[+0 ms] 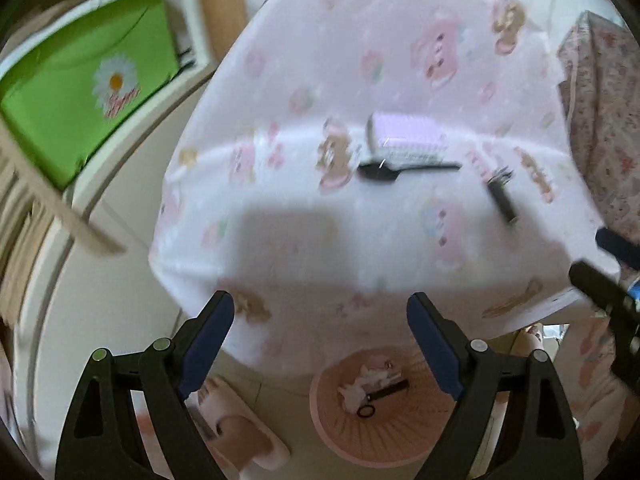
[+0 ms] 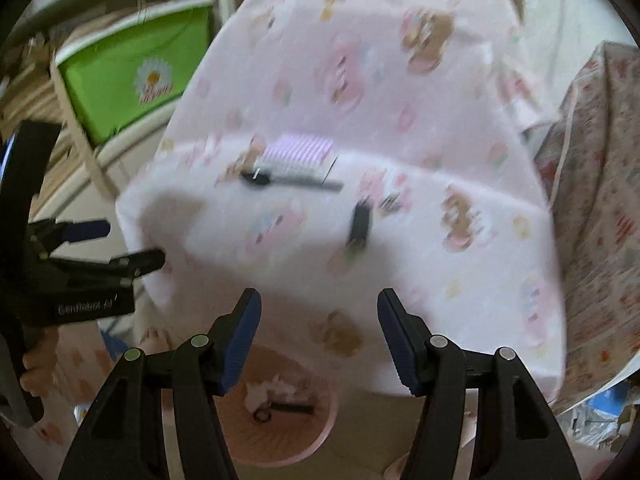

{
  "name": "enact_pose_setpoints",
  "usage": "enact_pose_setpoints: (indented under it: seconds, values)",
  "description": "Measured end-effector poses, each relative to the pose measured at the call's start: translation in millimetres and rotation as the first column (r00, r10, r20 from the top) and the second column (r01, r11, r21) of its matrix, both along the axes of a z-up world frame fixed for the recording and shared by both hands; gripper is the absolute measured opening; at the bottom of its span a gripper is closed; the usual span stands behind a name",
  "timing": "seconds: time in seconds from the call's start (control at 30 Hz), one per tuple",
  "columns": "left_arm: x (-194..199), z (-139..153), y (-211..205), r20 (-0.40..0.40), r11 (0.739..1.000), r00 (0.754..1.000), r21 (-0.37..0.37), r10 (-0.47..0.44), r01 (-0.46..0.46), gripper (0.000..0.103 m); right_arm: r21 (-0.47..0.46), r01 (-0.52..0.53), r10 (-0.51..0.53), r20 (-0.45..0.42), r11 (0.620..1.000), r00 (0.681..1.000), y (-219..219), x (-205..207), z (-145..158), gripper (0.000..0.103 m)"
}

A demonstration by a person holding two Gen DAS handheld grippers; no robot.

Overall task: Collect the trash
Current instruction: 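Lower the left tool onto the purple checkered box and close it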

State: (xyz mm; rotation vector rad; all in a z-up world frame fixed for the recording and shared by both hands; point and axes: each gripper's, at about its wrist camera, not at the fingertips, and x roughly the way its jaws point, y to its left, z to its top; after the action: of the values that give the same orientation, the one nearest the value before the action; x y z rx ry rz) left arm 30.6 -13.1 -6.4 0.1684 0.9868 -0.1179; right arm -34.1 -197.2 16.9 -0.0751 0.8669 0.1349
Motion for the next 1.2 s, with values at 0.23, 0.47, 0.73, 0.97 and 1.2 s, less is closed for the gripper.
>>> enact_pose_setpoints:
  seconds: [0.23,0.47,0.73,0.97,1.2]
  values:
    - [20.7,55.1,-4.1,0.129,0.998,0.991,0.057,-0.041,0.034,0.087,-0.069,0.085,-0.079,0.086,0.994,0.993,-35.8,26.8,51.3,0.069]
    - [29.8,79.3,4.6,0.133,0.999,0.991,-0.05,-0.015,0.022,0.087,0.062,0.135,-0.139,0.064,0.989,0.988,-77.5,62.5,82.9,0.069]
    - [42.6,65.9,-4.2,0.072,0.995,0.997,-0.093,-0.027,0.034,0.087,0.083,0.15,-0.15,0.0,0.985,0.989,-78.6,72.5,44.9,0.069]
    - [66.7,53.5,-1.4,0.044,0.995,0.999,-0.096,0.019,-0.015,0.087,0.055,0.194,-0.191,-0.055,0.98,0.98,-93.0,83.6,15.6,0.069]
    - [74.5,23.0,2.8,0.0,0.992,0.999,-0.119,0.037,-0.037,0.089,0.055,0.242,-0.236,-0.097,0.969,0.967,-107.0,85.4,2.1,0.069]
